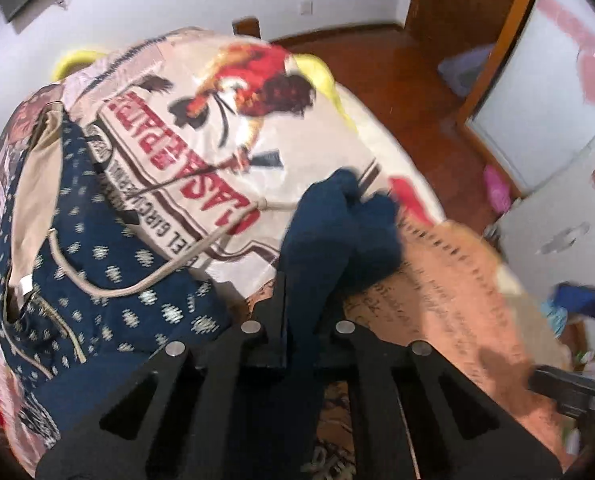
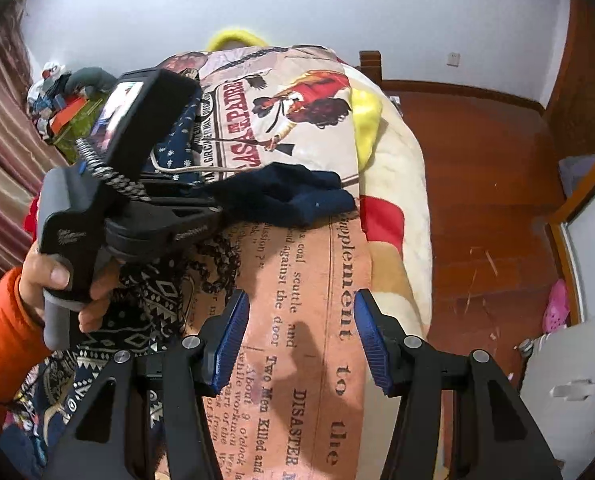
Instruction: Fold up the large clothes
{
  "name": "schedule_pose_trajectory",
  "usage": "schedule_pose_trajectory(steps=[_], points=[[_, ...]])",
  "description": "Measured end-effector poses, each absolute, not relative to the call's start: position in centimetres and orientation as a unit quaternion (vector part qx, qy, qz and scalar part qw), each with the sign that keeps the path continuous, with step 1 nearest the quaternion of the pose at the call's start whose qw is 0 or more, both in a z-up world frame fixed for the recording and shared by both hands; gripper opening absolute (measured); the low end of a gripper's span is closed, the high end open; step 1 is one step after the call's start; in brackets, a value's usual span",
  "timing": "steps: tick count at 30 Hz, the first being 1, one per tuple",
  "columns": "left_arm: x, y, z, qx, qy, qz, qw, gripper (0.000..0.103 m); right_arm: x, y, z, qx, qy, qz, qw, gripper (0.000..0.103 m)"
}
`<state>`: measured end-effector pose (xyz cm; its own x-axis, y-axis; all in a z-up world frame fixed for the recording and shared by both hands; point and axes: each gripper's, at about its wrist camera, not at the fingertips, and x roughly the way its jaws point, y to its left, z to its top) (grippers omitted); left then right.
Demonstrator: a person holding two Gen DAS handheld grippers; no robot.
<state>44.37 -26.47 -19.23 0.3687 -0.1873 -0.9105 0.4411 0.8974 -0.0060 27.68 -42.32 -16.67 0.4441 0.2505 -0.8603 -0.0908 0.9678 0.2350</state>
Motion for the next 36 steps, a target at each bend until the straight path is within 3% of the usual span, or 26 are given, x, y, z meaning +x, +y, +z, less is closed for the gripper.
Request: schedule_pose_trajectory(steps=[9, 15, 22, 30, 36], points=[[39.8, -18.7, -8.1, 0.082, 0.436, -0.168, 0.88, 0.007, 28.3, -39.8, -15.9, 0.079, 0.508, 0.131, 0.848, 0.052], [37.0, -10.0, -6.1, 0.055, 0.421, -0.1, 0.9, 0.007, 28.4, -35.5, -14.7, 0.069, 0.499, 0.173, 0.847, 0.052], [33.4, 0.3, -9.9, 0.035, 0.432, -0.031, 0.9, 0.008, 28.4, -29.9, -14.4, 0.04, 0.499, 0.217, 0.838, 0.052], [30.4, 8.3, -19.3, 0.0, 0.545, 0.007, 0.838, 0.014, 28.7, -25.5, -16.4, 0.014, 0.522, 0.232, 0.821, 0.052], [29.3, 10.2, -18.6, -0.018, 0.535, -0.007, 0.844, 0.022, 28.8, -24.6, -17.1, 0.004, 0.533, 0.226, 0.815, 0.052]])
